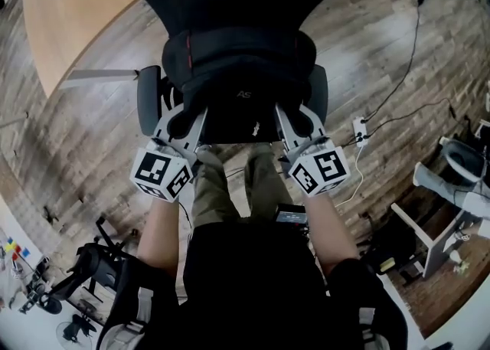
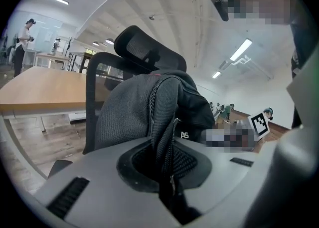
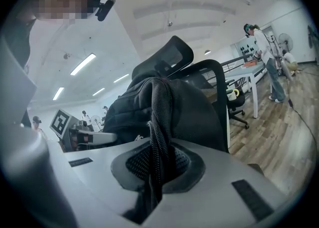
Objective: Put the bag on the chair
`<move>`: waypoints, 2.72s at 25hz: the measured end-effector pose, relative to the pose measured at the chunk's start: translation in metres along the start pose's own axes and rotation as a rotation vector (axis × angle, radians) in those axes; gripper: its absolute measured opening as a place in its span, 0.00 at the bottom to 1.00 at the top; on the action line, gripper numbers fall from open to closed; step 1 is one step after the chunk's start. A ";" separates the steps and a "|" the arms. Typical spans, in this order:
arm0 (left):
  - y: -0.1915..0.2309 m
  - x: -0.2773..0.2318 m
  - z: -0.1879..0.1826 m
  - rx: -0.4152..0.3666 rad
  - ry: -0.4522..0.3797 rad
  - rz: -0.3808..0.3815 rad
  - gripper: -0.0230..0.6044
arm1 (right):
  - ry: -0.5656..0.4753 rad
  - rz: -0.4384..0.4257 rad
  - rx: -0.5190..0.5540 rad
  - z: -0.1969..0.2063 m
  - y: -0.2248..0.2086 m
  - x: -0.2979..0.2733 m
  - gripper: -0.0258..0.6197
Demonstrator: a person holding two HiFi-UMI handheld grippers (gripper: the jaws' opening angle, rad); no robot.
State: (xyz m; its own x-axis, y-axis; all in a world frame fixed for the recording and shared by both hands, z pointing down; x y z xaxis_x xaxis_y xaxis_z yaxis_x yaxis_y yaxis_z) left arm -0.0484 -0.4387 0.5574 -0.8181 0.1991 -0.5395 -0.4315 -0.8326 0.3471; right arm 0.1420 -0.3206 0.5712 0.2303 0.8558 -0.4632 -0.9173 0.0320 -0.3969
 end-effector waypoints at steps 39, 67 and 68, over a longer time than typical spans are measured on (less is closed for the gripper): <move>0.099 -0.130 -0.026 0.017 0.138 -0.119 0.10 | 0.147 0.170 0.045 -0.022 -0.097 -0.140 0.10; 0.104 -0.019 -0.024 0.012 0.105 -0.106 0.23 | 0.057 0.195 -0.001 -0.039 -0.047 -0.019 0.21; 0.101 -0.007 -0.030 0.016 0.081 -0.095 0.20 | 0.033 0.179 0.006 -0.044 -0.036 -0.009 0.19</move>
State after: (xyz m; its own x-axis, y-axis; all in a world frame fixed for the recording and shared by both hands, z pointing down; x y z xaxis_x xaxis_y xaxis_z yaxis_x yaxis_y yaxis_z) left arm -0.0753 -0.5398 0.5737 -0.7401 0.2335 -0.6306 -0.5121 -0.8036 0.3034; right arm 0.1874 -0.3523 0.5544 0.0732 0.8307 -0.5519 -0.9466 -0.1164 -0.3007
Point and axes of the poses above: the fingertips, and each gripper's own axes: x backward along the fingers, y to its left, z out of its underside, the point moved 6 cm from there along x, backward along the fingers, and after that the axes turned 10 degrees about y, right-handed, at the moved point
